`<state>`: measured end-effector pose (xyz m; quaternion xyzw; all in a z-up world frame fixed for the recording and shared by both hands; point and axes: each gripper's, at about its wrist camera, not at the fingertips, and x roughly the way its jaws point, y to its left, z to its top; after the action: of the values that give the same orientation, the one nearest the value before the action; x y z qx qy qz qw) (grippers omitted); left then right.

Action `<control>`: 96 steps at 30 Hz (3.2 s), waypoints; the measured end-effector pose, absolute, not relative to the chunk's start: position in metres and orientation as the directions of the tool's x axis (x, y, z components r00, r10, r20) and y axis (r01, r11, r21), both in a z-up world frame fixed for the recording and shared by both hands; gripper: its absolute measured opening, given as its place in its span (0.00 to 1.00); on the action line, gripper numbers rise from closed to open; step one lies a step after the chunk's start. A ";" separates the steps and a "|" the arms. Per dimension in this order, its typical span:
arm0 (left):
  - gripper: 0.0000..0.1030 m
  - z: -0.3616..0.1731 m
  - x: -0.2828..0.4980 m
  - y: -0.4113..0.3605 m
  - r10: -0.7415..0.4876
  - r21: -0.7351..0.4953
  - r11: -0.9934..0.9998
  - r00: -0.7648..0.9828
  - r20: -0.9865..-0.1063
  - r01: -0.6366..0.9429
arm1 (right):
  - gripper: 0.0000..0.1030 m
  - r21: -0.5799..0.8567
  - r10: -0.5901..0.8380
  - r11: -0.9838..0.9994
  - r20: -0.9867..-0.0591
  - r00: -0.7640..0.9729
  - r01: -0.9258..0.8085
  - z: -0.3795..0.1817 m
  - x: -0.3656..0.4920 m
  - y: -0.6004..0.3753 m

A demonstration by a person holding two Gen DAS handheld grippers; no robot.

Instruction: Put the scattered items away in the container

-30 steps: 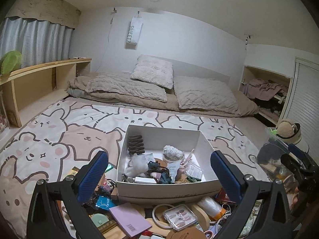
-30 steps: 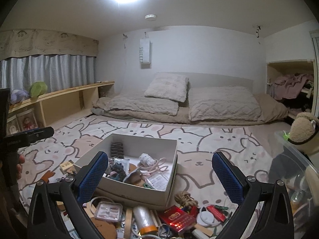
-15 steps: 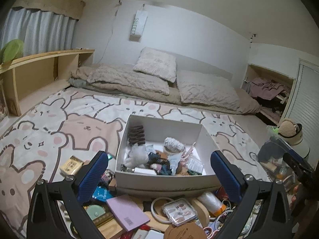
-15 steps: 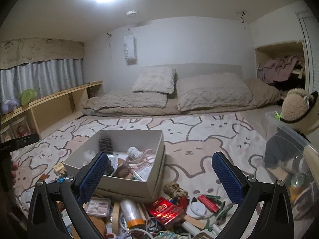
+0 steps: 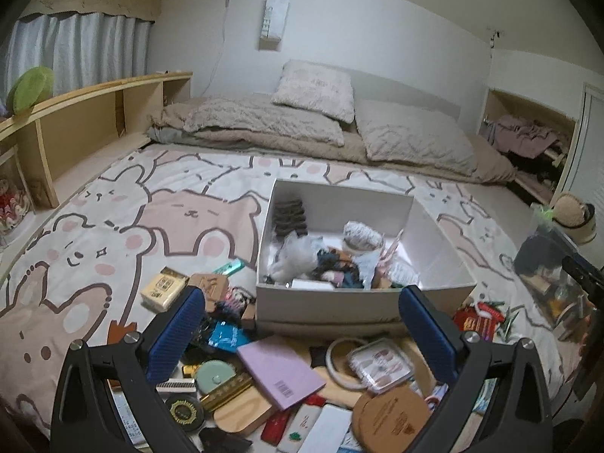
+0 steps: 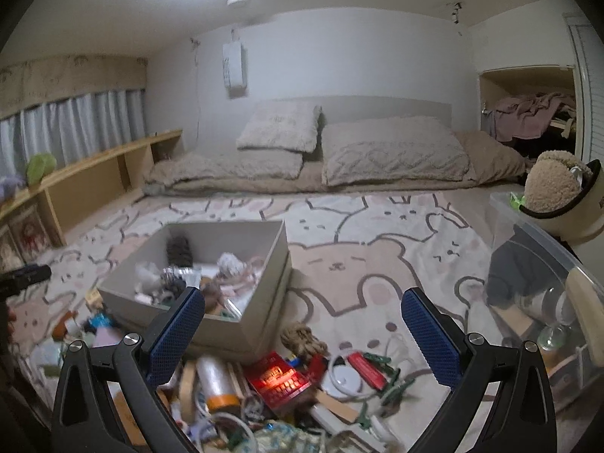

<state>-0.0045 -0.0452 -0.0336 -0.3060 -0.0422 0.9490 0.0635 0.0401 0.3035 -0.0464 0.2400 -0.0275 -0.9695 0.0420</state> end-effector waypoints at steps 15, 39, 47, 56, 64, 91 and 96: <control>1.00 -0.127 -0.010 -0.038 0.126 -0.071 -0.991 -0.645 -0.754 -0.111 | 1.00 -0.041 -0.152 -0.970 -0.671 -0.726 0.241 -0.133 0.035 0.266; 1.00 -0.173 -0.030 -0.022 0.075 -0.050 -0.997 -0.575 -0.815 -0.059 | 1.00 -0.267 -0.175 -0.779 -0.776 -0.606 0.567 -0.202 0.070 0.225; 1.00 -0.185 -0.036 -0.010 -0.037 0.087 -0.995 -0.579 -0.815 -0.058 | 1.00 -0.309 -0.162 -0.749 -0.772 -0.614 0.587 -0.212 0.075 0.219; 1.00 -0.189 -0.044 -0.015 -0.076 0.112 -0.993 -0.587 -0.806 -0.025 | 1.00 -0.298 -0.184 -0.765 -0.749 -0.637 0.571 -0.215 0.074 0.220; 1.00 -0.187 -0.041 -0.026 -0.112 0.136 -0.991 -0.589 -0.800 0.005 | 1.00 -0.237 -0.250 -0.781 -0.729 -0.637 0.577 -0.192 0.074 0.240; 1.00 -0.171 -0.030 -0.032 -0.088 0.130 -0.991 -0.617 -0.782 -0.024 | 1.00 -0.291 -0.204 -0.751 -0.751 -0.628 0.592 -0.216 0.068 0.222; 1.00 -0.183 -0.043 -0.014 -0.182 0.268 -0.963 -0.629 -0.756 -0.043 | 1.00 -0.270 -0.214 -0.760 -0.755 -0.620 0.591 -0.217 0.067 0.224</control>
<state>-0.0426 -0.0136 -0.1832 -0.4292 0.1311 0.8928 -0.0390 0.0667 0.2237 -0.2168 0.3683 0.2558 -0.8628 0.2334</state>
